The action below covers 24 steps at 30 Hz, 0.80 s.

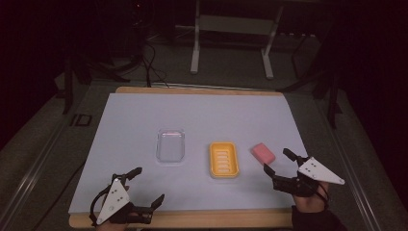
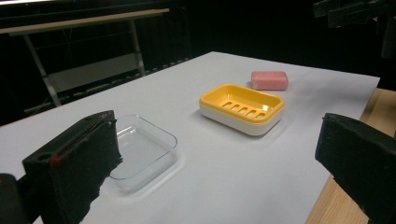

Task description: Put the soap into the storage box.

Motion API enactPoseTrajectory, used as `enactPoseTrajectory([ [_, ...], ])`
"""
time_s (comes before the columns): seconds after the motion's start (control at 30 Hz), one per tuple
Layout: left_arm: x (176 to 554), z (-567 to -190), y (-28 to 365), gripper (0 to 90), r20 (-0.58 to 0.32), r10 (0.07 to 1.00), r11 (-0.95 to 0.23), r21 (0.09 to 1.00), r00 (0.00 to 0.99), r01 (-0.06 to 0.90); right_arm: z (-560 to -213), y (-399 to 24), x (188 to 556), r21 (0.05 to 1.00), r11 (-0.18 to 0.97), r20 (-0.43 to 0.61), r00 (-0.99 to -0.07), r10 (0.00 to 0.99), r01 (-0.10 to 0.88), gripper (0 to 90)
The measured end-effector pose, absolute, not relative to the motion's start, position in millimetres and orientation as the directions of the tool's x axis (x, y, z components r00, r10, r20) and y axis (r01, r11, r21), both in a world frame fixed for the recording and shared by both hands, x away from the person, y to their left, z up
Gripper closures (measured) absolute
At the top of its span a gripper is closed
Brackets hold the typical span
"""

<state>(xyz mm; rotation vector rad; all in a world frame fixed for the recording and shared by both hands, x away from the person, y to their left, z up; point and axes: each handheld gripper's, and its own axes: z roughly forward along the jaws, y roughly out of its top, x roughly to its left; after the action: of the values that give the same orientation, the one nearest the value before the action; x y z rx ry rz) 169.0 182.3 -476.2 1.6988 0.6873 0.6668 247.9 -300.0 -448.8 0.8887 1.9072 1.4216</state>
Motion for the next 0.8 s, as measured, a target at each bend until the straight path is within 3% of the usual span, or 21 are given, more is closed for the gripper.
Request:
enactPoseTrajectory([
  [0.33, 170.1, -477.6, 181.1, 0.4, 0.081, 0.732, -0.211, 0.971, 0.676, 0.112, -449.1, -299.6, 250.5, 0.96, 0.222, -0.069, -0.619, 0.782, 0.172, 13.6],
  [0.8, 170.3, -478.5, 180.4, 0.4, 0.09, 0.736, -0.231, 0.965, 0.671, 0.125, -449.2, -294.7, 266.6, 0.877, 0.325, 0.011, -0.691, 0.723, 0.353, 15.5],
])
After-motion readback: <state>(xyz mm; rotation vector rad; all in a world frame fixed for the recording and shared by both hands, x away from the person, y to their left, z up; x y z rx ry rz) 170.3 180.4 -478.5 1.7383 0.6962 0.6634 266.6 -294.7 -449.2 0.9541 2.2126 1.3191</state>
